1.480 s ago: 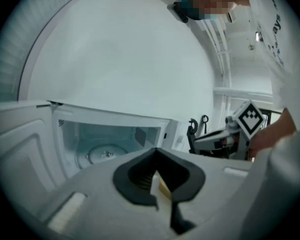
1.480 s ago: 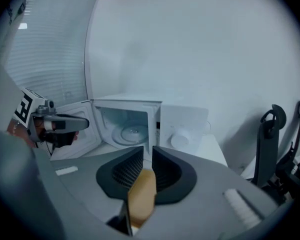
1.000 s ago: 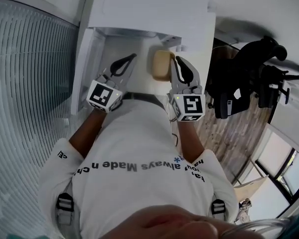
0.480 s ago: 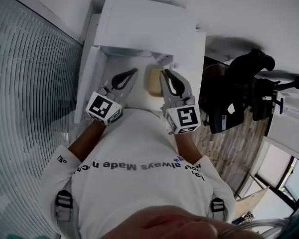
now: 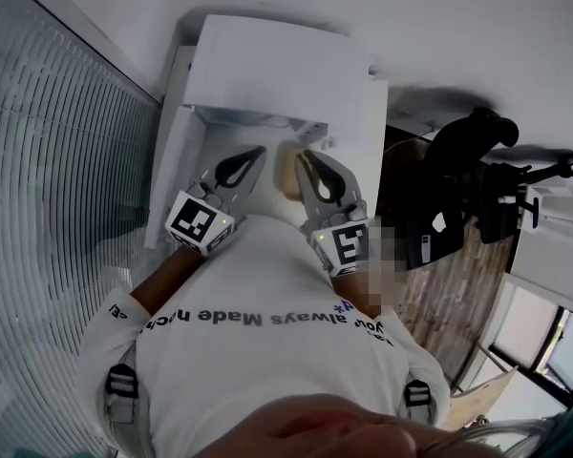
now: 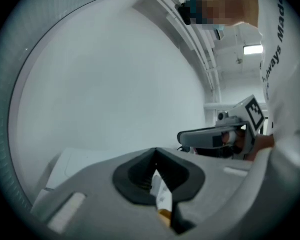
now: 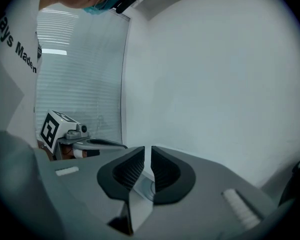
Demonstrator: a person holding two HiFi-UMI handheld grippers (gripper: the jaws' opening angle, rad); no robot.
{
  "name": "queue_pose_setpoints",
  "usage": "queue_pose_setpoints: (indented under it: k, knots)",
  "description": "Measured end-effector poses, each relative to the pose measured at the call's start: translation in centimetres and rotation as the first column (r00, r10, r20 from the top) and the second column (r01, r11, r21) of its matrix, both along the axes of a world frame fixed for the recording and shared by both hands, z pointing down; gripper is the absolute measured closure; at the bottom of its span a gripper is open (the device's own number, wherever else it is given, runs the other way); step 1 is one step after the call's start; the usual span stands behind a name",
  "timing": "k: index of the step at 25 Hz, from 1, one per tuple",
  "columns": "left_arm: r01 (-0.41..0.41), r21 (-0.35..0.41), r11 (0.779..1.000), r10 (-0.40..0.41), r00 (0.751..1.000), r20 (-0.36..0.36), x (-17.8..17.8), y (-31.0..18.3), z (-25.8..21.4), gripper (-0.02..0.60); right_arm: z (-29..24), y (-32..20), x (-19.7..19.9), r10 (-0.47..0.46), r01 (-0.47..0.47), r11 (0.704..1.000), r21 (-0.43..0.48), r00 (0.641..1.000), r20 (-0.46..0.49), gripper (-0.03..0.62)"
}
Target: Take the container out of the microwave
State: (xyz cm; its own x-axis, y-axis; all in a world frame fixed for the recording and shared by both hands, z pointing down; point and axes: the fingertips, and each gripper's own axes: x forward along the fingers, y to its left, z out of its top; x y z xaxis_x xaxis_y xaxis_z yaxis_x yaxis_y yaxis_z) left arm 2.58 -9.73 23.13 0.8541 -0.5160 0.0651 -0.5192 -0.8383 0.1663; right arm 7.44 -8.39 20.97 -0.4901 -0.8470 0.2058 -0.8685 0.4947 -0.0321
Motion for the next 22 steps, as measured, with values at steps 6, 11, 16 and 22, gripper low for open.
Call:
queue_pose_setpoints:
  k: [6, 11, 16, 22]
  knots:
    - [0.014, -0.001, 1.000, -0.014, 1.000, -0.010, -0.15, -0.53, -0.49, 0.578, -0.73, -0.51, -0.39, -0.008, 0.008, 1.000, 0.015, 1.000, 0.006, 0.553]
    - [0.020, 0.008, 1.000, -0.020, 1.000, -0.011, -0.54, -0.67, -0.72, 0.578, -0.70, -0.57, -0.68, -0.011, 0.011, 1.000, 0.014, 1.000, 0.010, 0.553]
    - [0.019, 0.009, 1.000, -0.019, 1.000, -0.015, -0.85, -0.46, -0.39, 0.578, -0.47, -0.45, -1.01, -0.016, 0.016, 1.000, 0.017, 1.000, 0.004, 0.553]
    - [0.024, 0.005, 1.000, -0.024, 0.999, -0.027, -0.69, -0.29, -0.19, 0.578, -0.47, -0.25, -0.92, -0.015, 0.015, 1.000, 0.023, 1.000, 0.001, 0.554]
